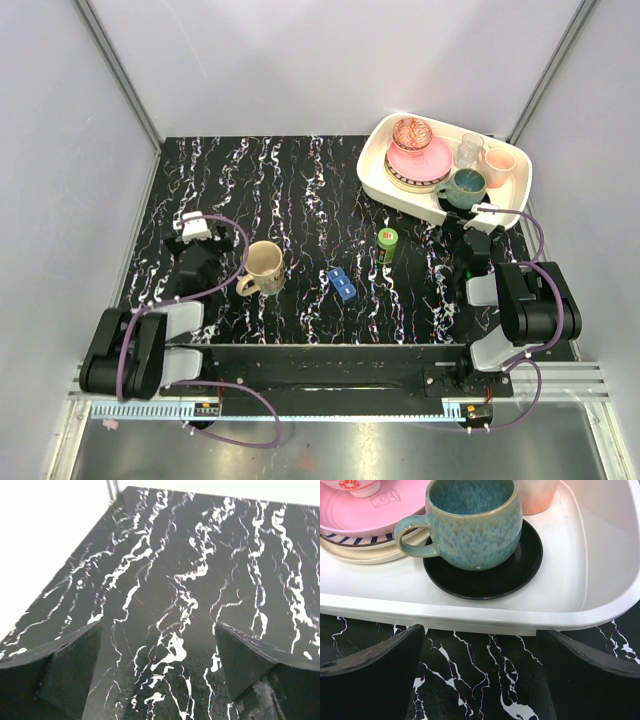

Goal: Sort the pills into containers

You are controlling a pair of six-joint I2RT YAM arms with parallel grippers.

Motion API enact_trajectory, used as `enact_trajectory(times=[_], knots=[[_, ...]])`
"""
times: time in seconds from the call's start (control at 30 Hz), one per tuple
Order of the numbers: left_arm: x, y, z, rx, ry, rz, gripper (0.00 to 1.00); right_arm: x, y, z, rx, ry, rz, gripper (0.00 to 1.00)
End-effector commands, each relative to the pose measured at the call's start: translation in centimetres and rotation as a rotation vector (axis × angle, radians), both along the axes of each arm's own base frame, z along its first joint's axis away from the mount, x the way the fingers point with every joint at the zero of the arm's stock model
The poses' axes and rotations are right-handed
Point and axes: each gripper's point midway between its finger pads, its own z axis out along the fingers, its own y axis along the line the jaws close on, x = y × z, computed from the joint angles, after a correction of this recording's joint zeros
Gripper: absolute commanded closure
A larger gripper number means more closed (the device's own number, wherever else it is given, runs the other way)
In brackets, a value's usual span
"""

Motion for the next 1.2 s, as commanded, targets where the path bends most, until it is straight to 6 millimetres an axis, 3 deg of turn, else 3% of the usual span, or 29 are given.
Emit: enact_trajectory(times=[0.0, 0.03, 0.1, 0.37, 0.4, 0.43, 0.47, 0.5, 0.53, 0.57, 0.6, 0.63, 0.7, 0.73, 0.77, 0.83, 0.87, 0.93, 0.97, 1.0, 1.07, 1.13, 1.17], knots=[[0.4, 1.4, 6.0, -0.083, -0.116, 0.132, 0.01, 1.1, -0.1, 2.3, -0.009, -0.079, -0.001, 0.0], [0.0, 1.8, 4.9, -0.11, -0.056, 0.166, 0.01, 1.1, -0.1, 2.3, -0.01, -0.077, -0.001, 0.0], [-0.1, 1.7, 5.7, -0.197, -0.059, 0.192, 0.01, 1.1, -0.2, 2.3, -0.009, -0.076, -0.002, 0.0], [-0.3, 0.5, 5.9, -0.237, -0.001, 0.132, 0.01, 0.8, -0.3, 2.7, -0.009, -0.097, -0.012, 0.0], [-0.5, 0.6, 5.9, -0.251, -0.011, 0.139, 0.01, 0.6, 0.0, 5.2, -0.014, -0.155, 0.006, 0.0], [-0.5, 0.7, 6.0, -0.26, -0.022, 0.14, 0.01, 0.1, 0.6, 4.9, -0.016, -0.109, 0.038, 0.0], [-0.6, 0.7, 5.8, -0.264, -0.021, 0.136, 0.01, 0.2, 0.7, 6.7, -0.017, -0.126, 0.04, 0.0], [-0.5, 0.5, 5.8, -0.271, -0.019, 0.118, 0.01, -0.4, 0.7, 11.1, 0.039, -0.224, 0.015, 0.0], [-0.4, 0.4, 5.6, -0.271, -0.011, 0.111, 0.01, -1.6, -0.3, 10.0, 0.083, -0.136, -0.059, 0.0], [-0.3, 0.3, 5.5, -0.273, -0.003, 0.106, 0.01, -1.4, -0.4, 13.7, 0.137, -0.197, -0.083, 0.0], [-0.1, 0.2, 5.8, -0.274, -0.004, 0.101, 0.01, -2.4, -0.3, 16.8, 0.176, -0.259, -0.088, 0.0], [0.0, 0.2, 5.4, -0.273, 0.017, 0.106, 0.01, -2.9, 0.1, 17.0, 0.169, -0.224, -0.061, 0.0], [0.3, 0.0, 5.5, -0.28, 0.025, 0.103, 0.01, -3.8, 0.0, 21.0, 0.254, -0.337, -0.079, 0.0], [0.4, 0.0, 5.3, -0.283, 0.035, 0.102, 0.01, -4.1, 0.0, 21.1, 0.295, -0.332, -0.097, 0.0], [0.5, -0.2, 5.0, -0.284, 0.044, 0.095, 0.01, -3.9, 0.6, 23.4, 0.312, -0.362, -0.06, 0.0], [0.6, -0.3, 5.0, -0.284, 0.052, 0.09, 0.01, -2.5, 3.2, 22.7, 0.3, -0.235, 0.079, 0.0], [0.6, -0.2, 5.1, -0.285, 0.05, 0.093, 0.01, -1.8, 4.1, 25.4, 0.3, -0.247, 0.133, 0.0], [0.5, -0.4, 5.0, -0.289, 0.053, 0.084, 0.01, 0.2, 6.9, 23.6, 0.328, -0.122, 0.241, 0.0], [0.5, -0.4, 5.1, -0.293, 0.048, 0.082, 0.01, 0.8, 8.4, 25.2, 0.328, -0.138, 0.296, 0.0], [0.6, -0.5, 5.1, -0.292, 0.048, 0.075, 0.01, 1.3, 10.4, 23.8, 0.289, -0.072, 0.351, 0.0], [0.6, -0.6, 4.9, -0.293, 0.056, 0.071, 0.01, 0.3, 16.7, 23.8, 0.216, -0.018, 0.477, 0.0], [0.6, -0.6, 4.8, -0.29, 0.065, 0.068, 0.01, -0.5, 20.3, 22.0, 0.156, 0.057, 0.55, 0.0], [0.6, -0.6, 4.9, -0.289, 0.064, 0.069, 0.01, -1.9, 23.7, 21.2, 0.153, 0.091, 0.633, 0.0]])
